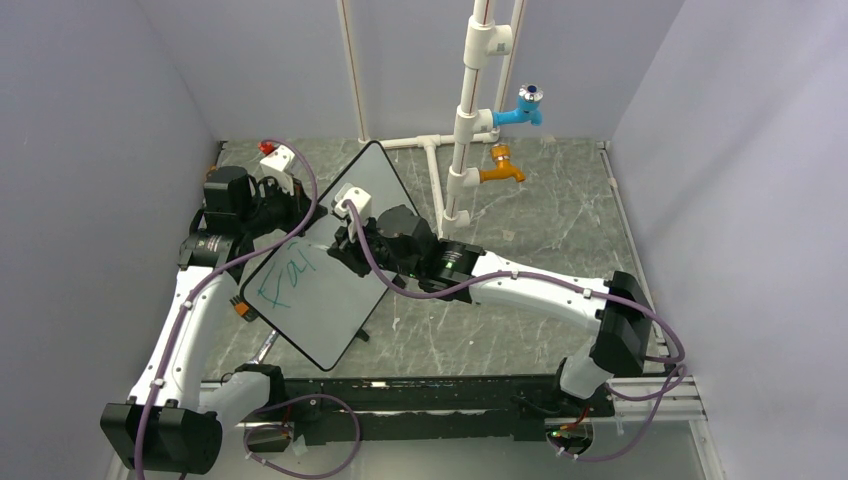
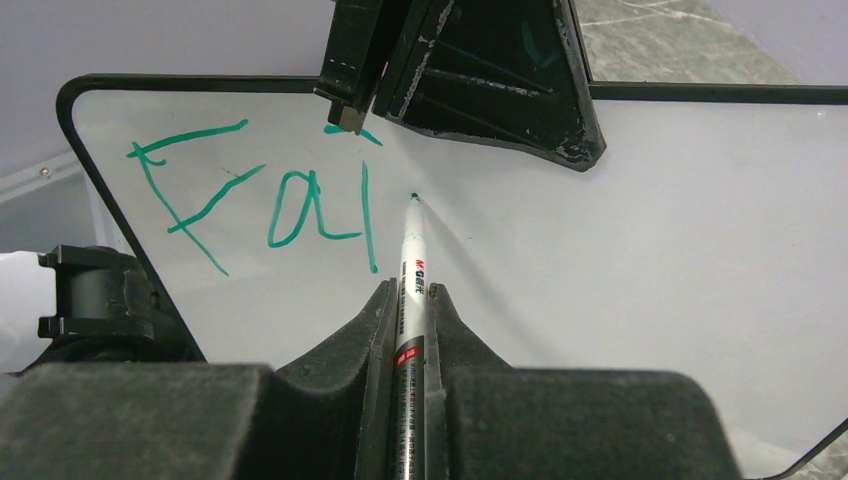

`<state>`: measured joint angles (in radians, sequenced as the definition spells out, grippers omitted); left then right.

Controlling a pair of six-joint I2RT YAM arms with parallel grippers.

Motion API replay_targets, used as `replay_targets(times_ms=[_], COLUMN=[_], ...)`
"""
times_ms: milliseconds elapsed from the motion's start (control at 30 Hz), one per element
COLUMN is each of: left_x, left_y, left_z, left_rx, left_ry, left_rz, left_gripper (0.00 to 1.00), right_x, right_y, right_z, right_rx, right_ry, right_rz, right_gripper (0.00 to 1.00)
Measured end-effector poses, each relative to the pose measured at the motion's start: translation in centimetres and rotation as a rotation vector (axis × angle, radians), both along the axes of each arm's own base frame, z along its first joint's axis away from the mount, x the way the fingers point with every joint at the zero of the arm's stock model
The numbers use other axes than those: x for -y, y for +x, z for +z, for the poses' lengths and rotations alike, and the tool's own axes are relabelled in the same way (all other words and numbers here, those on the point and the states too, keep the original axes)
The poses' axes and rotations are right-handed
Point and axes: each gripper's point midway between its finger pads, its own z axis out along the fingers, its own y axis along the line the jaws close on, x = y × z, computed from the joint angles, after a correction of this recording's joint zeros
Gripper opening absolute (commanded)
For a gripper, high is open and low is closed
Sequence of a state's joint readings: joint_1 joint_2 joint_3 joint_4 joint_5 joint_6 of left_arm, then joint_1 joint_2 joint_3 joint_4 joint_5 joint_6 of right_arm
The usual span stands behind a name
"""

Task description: Write a sentence on the whiteboard

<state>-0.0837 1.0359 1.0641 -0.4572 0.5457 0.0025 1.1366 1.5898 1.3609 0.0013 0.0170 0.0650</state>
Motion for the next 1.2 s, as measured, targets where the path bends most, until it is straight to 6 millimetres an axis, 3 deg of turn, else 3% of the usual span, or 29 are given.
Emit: replay_targets(times_ms=[1200], left_x=[0.0], left_y=[0.1], left_z=[-0.1], left_rx=[-0.001], left_ry=[0.001], left_rz=[0.001], left_gripper=[0.00], right_x=[0.7], right_y=[1.9], right_z=[-0.2], right_rx=[-0.026], right_ry=[0.013], right_rz=[-0.050], right_gripper=[0.00])
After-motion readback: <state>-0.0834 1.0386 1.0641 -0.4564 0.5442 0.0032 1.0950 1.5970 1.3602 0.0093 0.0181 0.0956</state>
